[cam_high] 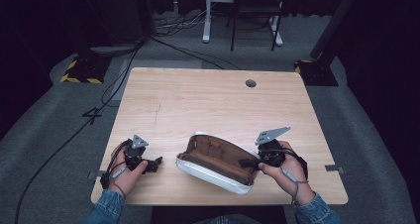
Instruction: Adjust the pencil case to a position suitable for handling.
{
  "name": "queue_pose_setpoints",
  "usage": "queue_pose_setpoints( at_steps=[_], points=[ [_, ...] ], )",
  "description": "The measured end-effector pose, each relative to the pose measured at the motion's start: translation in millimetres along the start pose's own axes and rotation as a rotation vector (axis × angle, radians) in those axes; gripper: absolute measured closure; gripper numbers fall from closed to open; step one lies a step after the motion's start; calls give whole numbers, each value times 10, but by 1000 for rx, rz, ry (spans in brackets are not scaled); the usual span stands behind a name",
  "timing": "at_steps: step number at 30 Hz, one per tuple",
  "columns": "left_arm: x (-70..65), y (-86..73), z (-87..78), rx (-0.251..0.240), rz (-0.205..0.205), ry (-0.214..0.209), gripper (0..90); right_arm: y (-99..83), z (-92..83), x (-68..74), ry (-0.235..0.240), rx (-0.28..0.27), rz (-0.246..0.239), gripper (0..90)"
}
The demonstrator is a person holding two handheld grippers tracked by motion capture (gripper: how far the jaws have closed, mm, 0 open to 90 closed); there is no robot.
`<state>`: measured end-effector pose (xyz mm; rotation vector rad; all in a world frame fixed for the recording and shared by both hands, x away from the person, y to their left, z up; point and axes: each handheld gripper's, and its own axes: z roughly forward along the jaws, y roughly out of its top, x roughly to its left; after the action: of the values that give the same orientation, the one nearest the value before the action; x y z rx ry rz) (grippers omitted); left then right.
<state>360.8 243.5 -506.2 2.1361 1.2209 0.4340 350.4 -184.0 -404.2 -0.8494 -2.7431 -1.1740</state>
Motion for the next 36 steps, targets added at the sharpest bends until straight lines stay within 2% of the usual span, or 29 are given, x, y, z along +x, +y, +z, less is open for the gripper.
queue_pose_setpoints(
  at_steps=[11,25,30,36],
  points=[
    [4,1,1,0,5,-1,2,-90,158,41,30,30,-33,869],
    [6,3,2,0,8,-5,2,-195,328,7,28,92,-35,867],
    [6,4,5,-1,8,-6,2,-214,358,-16,35,91,-33,863],
    [6,4,5,-1,8,-7,2,-243,397,-47,13,101,-41,811]
  ],
)
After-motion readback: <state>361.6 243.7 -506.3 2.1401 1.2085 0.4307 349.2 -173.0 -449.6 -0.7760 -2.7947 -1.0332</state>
